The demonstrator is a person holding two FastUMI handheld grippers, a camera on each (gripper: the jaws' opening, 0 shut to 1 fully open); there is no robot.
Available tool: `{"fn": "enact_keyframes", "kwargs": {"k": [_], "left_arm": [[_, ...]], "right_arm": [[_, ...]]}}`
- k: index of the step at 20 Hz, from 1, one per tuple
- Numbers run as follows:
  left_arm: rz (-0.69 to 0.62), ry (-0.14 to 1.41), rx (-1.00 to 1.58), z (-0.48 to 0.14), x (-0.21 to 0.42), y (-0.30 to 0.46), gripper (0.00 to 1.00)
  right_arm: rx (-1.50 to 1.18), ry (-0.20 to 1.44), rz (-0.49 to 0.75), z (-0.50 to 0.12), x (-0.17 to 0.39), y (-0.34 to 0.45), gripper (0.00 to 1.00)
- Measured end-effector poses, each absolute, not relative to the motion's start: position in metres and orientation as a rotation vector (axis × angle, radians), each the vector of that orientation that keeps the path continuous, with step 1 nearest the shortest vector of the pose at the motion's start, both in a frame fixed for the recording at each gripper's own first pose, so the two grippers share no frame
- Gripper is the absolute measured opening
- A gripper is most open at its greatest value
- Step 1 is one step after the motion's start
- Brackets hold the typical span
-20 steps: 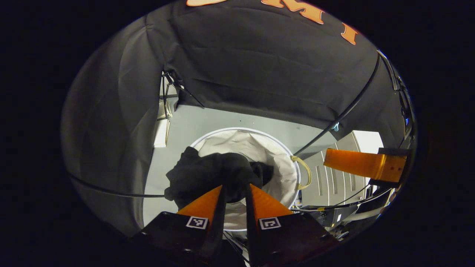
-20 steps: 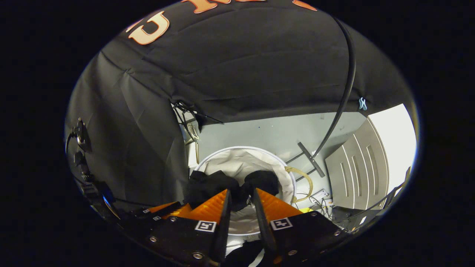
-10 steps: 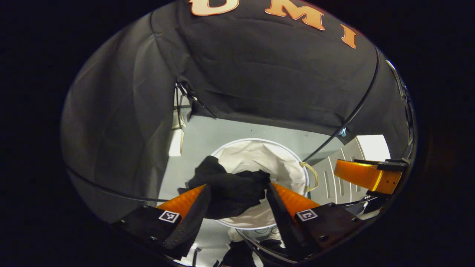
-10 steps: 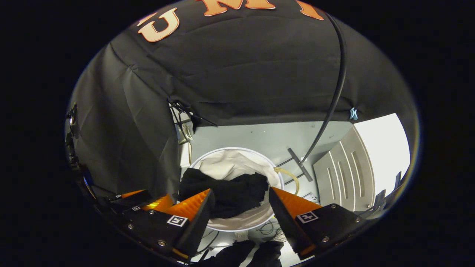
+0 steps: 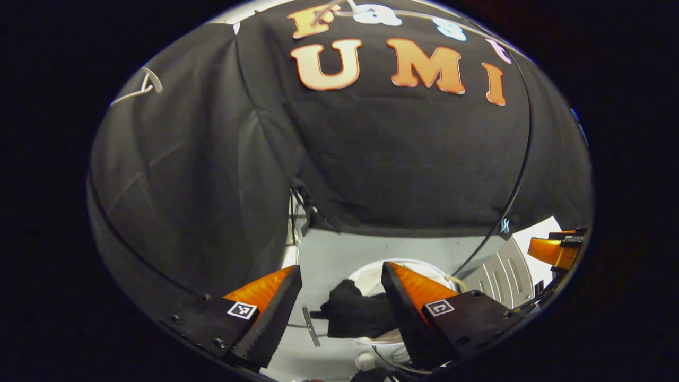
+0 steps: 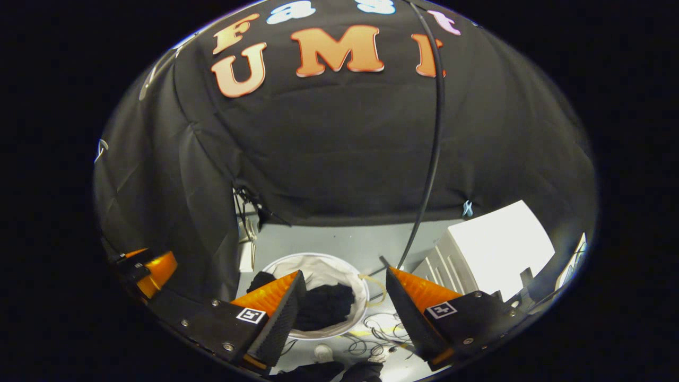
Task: Grasp the clothes on the hanger with both hands and then place them into the laundry hamper below.
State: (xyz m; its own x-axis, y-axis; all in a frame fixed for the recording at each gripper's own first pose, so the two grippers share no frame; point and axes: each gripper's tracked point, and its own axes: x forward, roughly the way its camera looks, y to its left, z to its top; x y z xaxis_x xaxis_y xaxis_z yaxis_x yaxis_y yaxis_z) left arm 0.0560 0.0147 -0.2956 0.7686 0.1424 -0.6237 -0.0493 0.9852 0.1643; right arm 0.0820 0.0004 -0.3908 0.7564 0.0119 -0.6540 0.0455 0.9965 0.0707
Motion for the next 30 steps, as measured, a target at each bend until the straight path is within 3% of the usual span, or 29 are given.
{"fn": "enact_keyframes", "kwargs": {"k": [17, 18, 22, 23, 24, 25, 30], "left_arm": [[0.052, 0.098, 0.083, 0.027, 0.088, 0.002, 0.98], [0.045, 0.078, 0.079, 0.046, 0.085, 0.001, 0.99], [0.041, 0.018, 0.088, 0.081, 0.084, 0.005, 0.99], [0.041, -0.004, 0.091, 0.091, 0.083, 0.005, 0.99], [0.039, -0.028, 0.095, 0.101, 0.082, 0.006, 0.99], [0.034, -0.053, 0.096, 0.109, 0.081, 0.004, 0.99], [0.019, -0.107, 0.055, 0.128, 0.074, 0.010, 0.96]], "right_arm": [[-0.033, 0.188, -0.086, -0.085, 0.057, -0.031, 0.94], [-0.041, 0.157, -0.090, -0.072, 0.054, -0.031, 1.00], [-0.044, 0.038, -0.100, -0.010, 0.039, -0.032, 0.94], [-0.044, 0.011, -0.101, 0.007, 0.031, -0.033, 1.00], [-0.048, -0.010, -0.106, 0.019, 0.026, -0.034, 1.00], [-0.057, -0.026, -0.113, 0.027, 0.023, -0.036, 0.94], [-0.081, -0.077, -0.129, 0.045, 0.009, -0.038, 0.94]]}}
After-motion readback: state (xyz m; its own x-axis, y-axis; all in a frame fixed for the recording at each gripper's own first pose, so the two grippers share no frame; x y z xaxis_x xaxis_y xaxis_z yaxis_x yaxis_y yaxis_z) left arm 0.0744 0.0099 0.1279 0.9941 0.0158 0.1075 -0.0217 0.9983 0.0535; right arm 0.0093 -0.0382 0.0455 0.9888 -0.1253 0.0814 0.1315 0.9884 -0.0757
